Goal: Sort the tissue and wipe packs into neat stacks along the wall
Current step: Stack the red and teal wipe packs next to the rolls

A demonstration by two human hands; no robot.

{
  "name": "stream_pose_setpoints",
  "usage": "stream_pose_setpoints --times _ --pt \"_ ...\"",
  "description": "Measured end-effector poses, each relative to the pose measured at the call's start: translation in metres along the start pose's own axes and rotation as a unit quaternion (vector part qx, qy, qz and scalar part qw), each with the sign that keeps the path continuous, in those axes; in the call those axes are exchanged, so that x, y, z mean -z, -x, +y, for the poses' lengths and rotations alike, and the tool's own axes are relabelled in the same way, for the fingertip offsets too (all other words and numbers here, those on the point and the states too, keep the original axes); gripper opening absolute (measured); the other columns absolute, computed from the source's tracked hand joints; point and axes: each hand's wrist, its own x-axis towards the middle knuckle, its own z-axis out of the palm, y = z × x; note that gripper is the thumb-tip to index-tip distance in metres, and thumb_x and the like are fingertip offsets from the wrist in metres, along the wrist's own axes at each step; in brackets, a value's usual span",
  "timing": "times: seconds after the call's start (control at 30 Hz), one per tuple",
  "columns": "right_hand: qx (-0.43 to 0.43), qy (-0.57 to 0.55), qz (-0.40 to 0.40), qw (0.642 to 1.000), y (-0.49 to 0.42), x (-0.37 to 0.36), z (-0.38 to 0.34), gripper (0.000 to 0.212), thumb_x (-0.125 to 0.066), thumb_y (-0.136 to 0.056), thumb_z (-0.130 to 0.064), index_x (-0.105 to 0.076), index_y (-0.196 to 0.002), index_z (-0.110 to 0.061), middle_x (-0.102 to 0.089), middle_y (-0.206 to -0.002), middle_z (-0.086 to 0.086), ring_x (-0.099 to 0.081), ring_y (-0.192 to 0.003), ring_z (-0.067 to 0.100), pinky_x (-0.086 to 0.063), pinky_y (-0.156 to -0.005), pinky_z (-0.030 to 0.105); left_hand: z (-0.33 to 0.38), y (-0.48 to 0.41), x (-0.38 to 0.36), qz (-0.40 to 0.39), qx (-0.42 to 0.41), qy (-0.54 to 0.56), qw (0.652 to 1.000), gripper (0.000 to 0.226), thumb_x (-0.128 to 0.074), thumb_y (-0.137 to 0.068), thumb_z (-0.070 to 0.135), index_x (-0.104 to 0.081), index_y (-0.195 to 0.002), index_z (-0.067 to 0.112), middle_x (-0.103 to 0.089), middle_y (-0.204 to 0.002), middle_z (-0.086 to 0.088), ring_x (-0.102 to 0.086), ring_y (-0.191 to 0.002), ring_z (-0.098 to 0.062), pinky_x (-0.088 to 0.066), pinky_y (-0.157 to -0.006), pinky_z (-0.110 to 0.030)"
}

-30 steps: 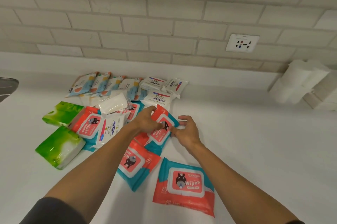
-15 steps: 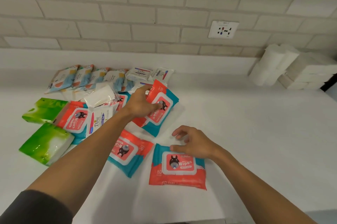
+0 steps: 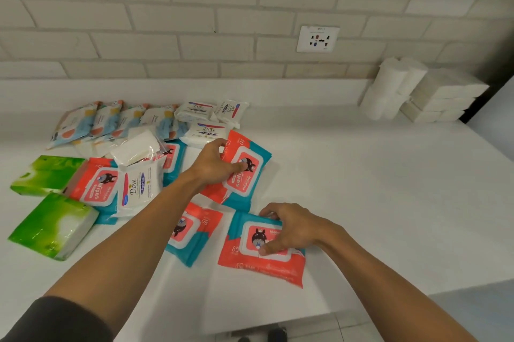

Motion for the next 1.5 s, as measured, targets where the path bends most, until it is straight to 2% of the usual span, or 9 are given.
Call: stream_pose_setpoints --times 0.1,0.3,0.57,0.67,0.87,1.07,1.17,1.33,1.5 --pt "-0.015 -0.029 -0.007 0.999 -0.001 -0.001 0.005 0.077 -0.083 -0.066 -0.05 -0.045 -0.131 -0.036 -0.064 -0.121 -0.009 -0.072 -0.087 0.013 -0.06 -0.08 0.035 0.0 0.0 -0.001 0.001 0.007 0.022 1.0 0.075 -0.075 -0.083 0.031 -0.033 -0.145 0.028 -0.058 -0.131 -0.002 -0.064 -0.085 -0.016 -0.053 -0.06 -0.028" --pt "-0.015 -0.049 -0.026 0.998 0.004 -0.003 0.009 0.055 -0.08 -0.071 -0.052 -0.059 -0.116 -0.028 -0.071 -0.111 -0.009 -0.073 -0.084 0.011 -0.06 -0.08 0.032 0.0 -0.002 -0.001 0.02 0.019 0.063 0.998 0.073 -0.075 -0.083 0.031 -0.035 -0.144 0.027 -0.053 -0.109 0.005 -0.062 -0.077 -0.012 -0.052 -0.058 -0.026" --pt "-0.015 -0.148 0.003 0.989 0.012 0.012 0.024 0.049 -0.078 -0.077 -0.043 -0.053 -0.115 -0.028 -0.069 -0.11 -0.009 -0.073 -0.088 0.012 -0.06 -0.078 0.028 -0.003 -0.013 -0.001 0.052 0.059 0.188 0.979 0.074 -0.078 -0.08 0.032 -0.037 -0.142 0.028 -0.064 -0.125 -0.003 -0.07 -0.088 -0.021 -0.06 -0.067 -0.038" --pt "-0.029 -0.198 0.014 0.98 0.017 0.019 0.036 0.049 -0.079 -0.077 -0.04 -0.052 -0.116 -0.027 -0.069 -0.109 -0.007 -0.073 -0.088 0.012 -0.06 -0.077 0.028 -0.002 -0.017 -0.003 0.046 0.061 0.215 0.974 0.074 -0.078 -0.08 0.029 -0.038 -0.142 0.028 -0.065 -0.123 -0.004 -0.071 -0.089 -0.023 -0.061 -0.071 -0.042" --pt "-0.034 -0.337 0.077 0.938 0.018 0.034 0.063 0.047 -0.079 -0.08 -0.023 -0.055 -0.119 -0.019 -0.073 -0.107 0.002 -0.073 -0.09 0.02 -0.059 -0.084 0.041 -0.004 -0.027 -0.008 0.03 0.063 0.253 0.965 0.056 -0.08 -0.078 0.027 -0.047 -0.124 0.029 -0.068 -0.118 -0.004 -0.072 -0.09 -0.024 -0.059 -0.08 -0.048" --pt "-0.034 -0.427 0.139 0.893 0.012 0.057 0.083 0.047 -0.078 -0.079 -0.011 -0.055 -0.12 -0.02 -0.073 -0.107 0.007 -0.073 -0.093 0.026 -0.059 -0.083 0.044 0.003 -0.037 -0.018 0.025 0.069 0.244 0.967 0.059 -0.079 -0.08 0.027 -0.047 -0.129 0.026 -0.068 -0.116 -0.005 -0.072 -0.087 -0.024 -0.06 -0.076 -0.045" --pt "-0.031 -0.439 0.16 0.884 0.008 0.073 0.091 0.046 -0.078 -0.079 -0.013 -0.056 -0.118 -0.023 -0.073 -0.108 0.007 -0.073 -0.092 0.025 -0.06 -0.081 0.043 0.013 -0.044 -0.025 0.019 0.073 0.227 0.971 0.055 -0.077 -0.081 0.027 -0.046 -0.127 0.027 -0.067 -0.115 -0.005 -0.072 -0.089 -0.024 -0.06 -0.075 -0.044" --pt "-0.044 -0.415 0.168 0.893 -0.001 0.112 0.113 0.051 -0.078 -0.079 -0.01 -0.053 -0.121 -0.024 -0.072 -0.109 0.006 -0.072 -0.095 0.024 -0.059 -0.085 0.043 0.034 -0.057 -0.045 0.015 0.064 0.213 0.975 0.054 -0.077 -0.081 0.028 -0.047 -0.125 0.028 -0.067 -0.11 -0.004 -0.072 -0.079 -0.021 -0.06 -0.06 -0.037" --pt "-0.065 -0.345 0.169 0.921 -0.012 0.171 0.135 0.052 -0.076 -0.082 -0.012 -0.05 -0.124 -0.027 -0.07 -0.109 0.0 -0.071 -0.093 0.018 -0.06 -0.074 0.03 0.058 -0.075 -0.074 0.015 0.07 0.226 0.972 0.06 -0.078 -0.079 0.028 -0.047 -0.13 0.024 -0.069 -0.112 -0.007 -0.073 -0.081 -0.025 -0.061 -0.07 -0.043"
